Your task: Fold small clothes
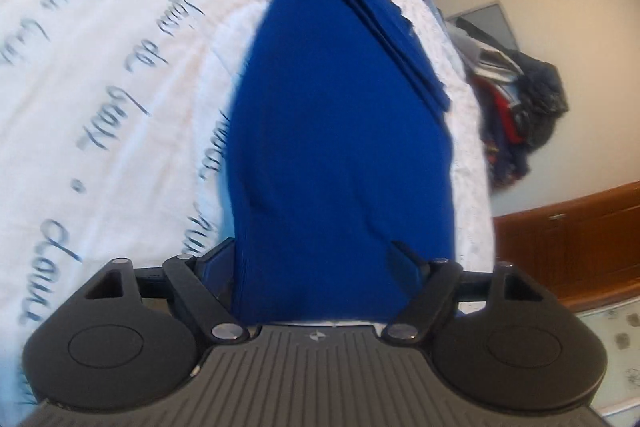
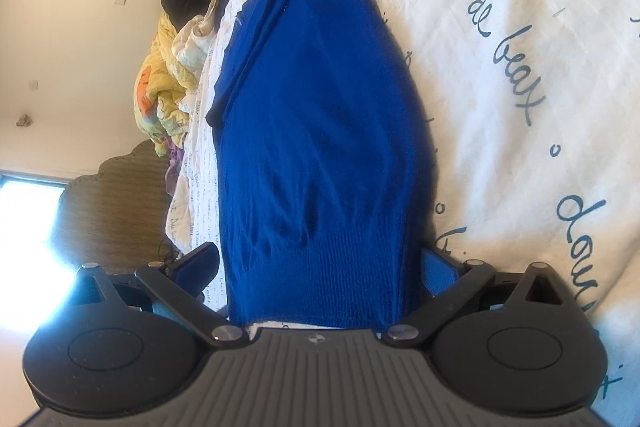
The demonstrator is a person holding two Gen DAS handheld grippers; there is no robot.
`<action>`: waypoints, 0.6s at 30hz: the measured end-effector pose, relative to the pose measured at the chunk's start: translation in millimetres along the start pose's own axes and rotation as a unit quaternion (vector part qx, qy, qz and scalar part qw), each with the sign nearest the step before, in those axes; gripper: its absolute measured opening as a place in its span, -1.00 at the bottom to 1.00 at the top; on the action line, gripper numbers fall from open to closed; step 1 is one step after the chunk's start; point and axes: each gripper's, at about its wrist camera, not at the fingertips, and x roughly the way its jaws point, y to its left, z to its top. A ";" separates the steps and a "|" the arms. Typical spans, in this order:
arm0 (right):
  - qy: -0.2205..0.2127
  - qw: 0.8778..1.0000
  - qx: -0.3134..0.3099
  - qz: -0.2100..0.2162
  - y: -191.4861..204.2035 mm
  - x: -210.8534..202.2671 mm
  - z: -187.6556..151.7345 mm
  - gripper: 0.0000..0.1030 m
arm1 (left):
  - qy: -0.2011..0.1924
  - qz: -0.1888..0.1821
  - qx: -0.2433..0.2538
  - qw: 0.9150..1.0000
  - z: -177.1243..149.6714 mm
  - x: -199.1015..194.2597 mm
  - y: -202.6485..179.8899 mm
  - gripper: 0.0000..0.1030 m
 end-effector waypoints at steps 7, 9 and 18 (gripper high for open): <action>0.006 1.000 0.004 0.008 -0.4 3.7 2.5 1.00 | 0.021 0.016 -0.017 0.999 1.1 11.4 10.0 -0.69; 0.007 1.000 -0.002 0.006 1.0 4.8 1.6 1.00 | 0.022 0.021 -0.010 0.999 0.6 11.8 8.1 -0.69; 0.000 0.996 -0.025 -0.081 3.6 6.7 2.4 -0.68 | 0.015 0.047 0.051 0.997 -3.0 8.5 -12.2 -0.92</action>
